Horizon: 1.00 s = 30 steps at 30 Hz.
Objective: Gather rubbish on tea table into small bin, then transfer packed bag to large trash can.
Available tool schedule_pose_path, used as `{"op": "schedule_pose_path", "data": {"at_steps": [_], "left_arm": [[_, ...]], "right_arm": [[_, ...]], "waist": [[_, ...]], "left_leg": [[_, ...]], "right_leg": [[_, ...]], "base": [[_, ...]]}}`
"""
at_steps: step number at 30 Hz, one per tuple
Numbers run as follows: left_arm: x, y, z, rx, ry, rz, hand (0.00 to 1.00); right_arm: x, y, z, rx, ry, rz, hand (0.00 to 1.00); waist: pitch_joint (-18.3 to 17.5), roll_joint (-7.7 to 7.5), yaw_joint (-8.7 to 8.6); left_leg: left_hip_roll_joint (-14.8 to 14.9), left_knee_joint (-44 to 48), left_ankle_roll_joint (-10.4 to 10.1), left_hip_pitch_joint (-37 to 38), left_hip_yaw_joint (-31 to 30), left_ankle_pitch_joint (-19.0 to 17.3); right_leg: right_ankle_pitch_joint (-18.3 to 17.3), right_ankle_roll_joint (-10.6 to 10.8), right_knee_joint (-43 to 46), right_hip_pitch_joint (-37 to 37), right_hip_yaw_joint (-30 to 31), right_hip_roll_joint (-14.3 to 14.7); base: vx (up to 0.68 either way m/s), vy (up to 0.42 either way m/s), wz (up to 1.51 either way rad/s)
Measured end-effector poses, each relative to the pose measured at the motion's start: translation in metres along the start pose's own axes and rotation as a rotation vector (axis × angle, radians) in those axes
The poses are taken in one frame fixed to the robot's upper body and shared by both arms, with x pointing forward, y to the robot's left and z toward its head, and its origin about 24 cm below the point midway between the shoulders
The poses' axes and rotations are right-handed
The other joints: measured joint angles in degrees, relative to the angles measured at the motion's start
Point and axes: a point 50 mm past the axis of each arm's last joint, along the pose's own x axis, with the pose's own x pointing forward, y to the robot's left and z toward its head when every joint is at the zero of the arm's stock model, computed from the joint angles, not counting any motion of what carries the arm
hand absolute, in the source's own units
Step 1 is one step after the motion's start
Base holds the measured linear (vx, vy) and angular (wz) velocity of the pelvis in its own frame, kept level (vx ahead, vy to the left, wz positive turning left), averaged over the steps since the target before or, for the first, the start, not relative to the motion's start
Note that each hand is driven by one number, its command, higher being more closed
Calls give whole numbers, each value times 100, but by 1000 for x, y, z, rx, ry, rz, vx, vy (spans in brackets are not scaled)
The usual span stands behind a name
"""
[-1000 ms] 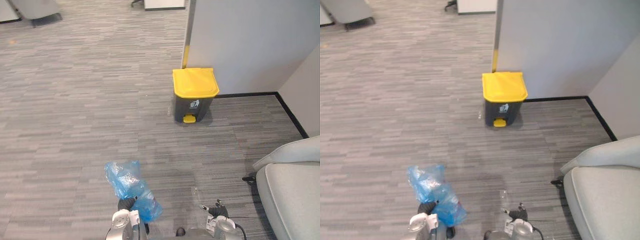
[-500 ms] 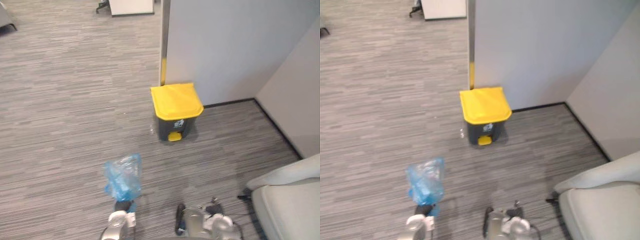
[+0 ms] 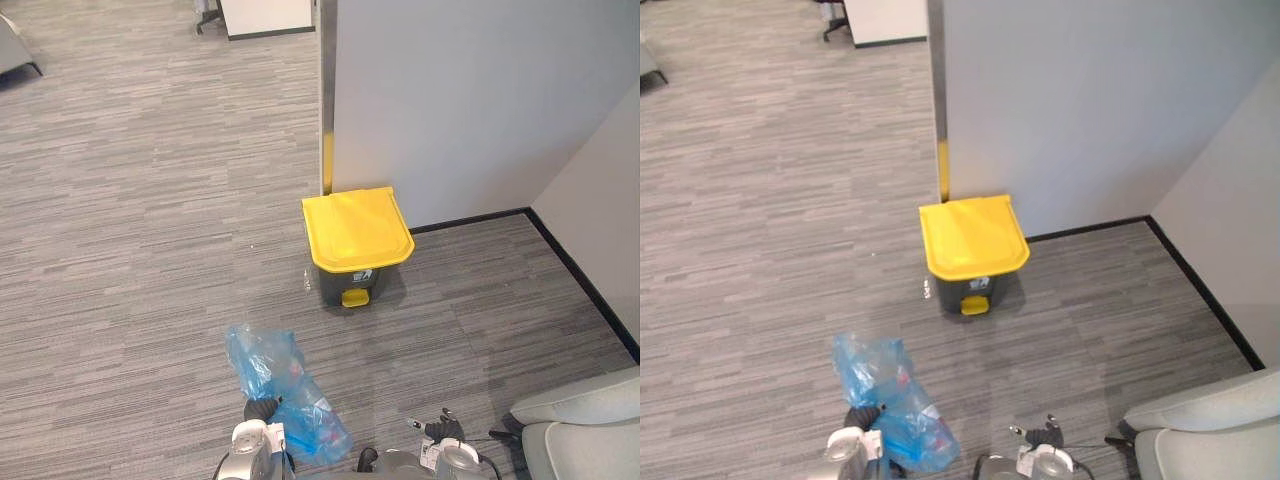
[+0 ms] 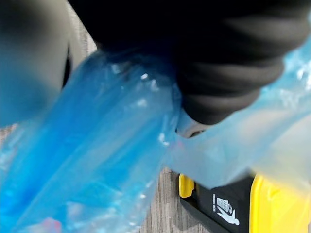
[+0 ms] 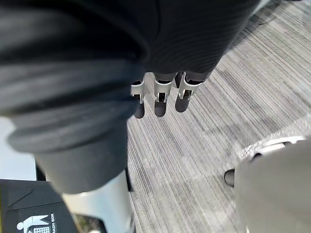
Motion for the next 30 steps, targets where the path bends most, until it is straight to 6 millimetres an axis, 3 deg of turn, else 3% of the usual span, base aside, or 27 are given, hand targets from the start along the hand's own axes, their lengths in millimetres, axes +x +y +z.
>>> {"op": "schedule_pose_path", "data": {"at_steps": [3, 6, 8, 11, 13, 14, 16, 19, 25, 28, 29, 30], "left_arm": [[-1, -2, -5, 8, 14, -6, 100], [-1, 2, -10, 32, 34, 1, 100], [0, 11, -11, 52, 36, 21, 100], [1, 17, -9, 60, 32, 48, 100], [2, 19, -11, 58, 42, 53, 100], [2, 24, -13, 67, 49, 64, 100], [3, 13, -16, 41, 78, 49, 100], [1, -1, -16, 28, 79, 14, 100], [0, -8, -3, 10, 16, -18, 100], [0, -7, -2, 8, 14, -16, 100], [0, -7, -3, 8, 15, -15, 100], [-1, -8, -5, 10, 21, -17, 100]], "right_arm": [[0, 0, 1, -9, -6, 2, 0], [1, -4, 4, -23, -23, -6, 0], [1, -3, 4, -29, -27, -1, 0], [2, -4, 10, -30, -44, 0, 0], [4, -4, 13, -37, -51, -1, 0], [3, -2, 8, -39, -31, 3, 0], [6, -11, 11, -34, -34, -20, 0], [7, -15, 13, -31, -37, -33, 0], [2, -9, 0, -23, -1, -20, 0], [3, -11, 0, -16, 3, -27, 0], [3, -11, 0, -12, 4, -25, 0], [4, -13, 2, -10, 1, -30, 0]], "waist": [[-27, 1, 26], [-40, 81, -49], [-51, 99, -63], [-35, 183, -137], [-9, 224, -131], [-67, 74, -128], [-47, 304, -127], [-28, 447, -133], [34, 211, -26], [5, 260, -26], [-10, 284, -21], [-50, 392, -23]], "left_leg": [[-318, -217, 104, 361, 273, -360], [-448, -448, 172, 822, 309, -502], [-397, -475, 203, 953, 231, -565], [-170, -551, 124, 1120, 61, -610], [0, -600, -78, 1284, 7, -607], [-124, -625, -153, 1301, -95, -623], [83, -701, -340, 1436, -362, -564], [241, -539, -442, 1422, -385, -479], [676, 1517, -399, 711, -199, -534], [602, 970, -246, 746, 61, -875], [473, 287, -176, 776, 42, -794], [389, -274, -243, 878, -13, -513]], "right_leg": [[-66, 142, 876, -241, 242, -401], [342, 174, 2669, -1002, 484, -655], [67, 123, 2918, -1172, 435, -632], [-214, -22, 2365, -1504, 215, -291], [132, -125, 1324, -1659, 164, 58], [921, -268, 579, -1605, 269, 80], [948, -470, 677, -1450, 125, 235], [759, -512, 451, -1166, -103, 328], [761, -511, -228, -301, -377, 347], [824, -437, -340, -308, -308, 322], [885, -353, -364, -326, -282, 296], [910, -281, -370, -362, -263, 345]], "base": [[178, 200, -38], [193, 191, -7], [195, 15, 14], [236, -97, 32], [293, -167, 26], [331, -195, 34], [360, -220, 31], [242, -188, 26], [79, -50, 24], [59, 96, 6], [54, 222, -13], [54, 223, -32]]}}
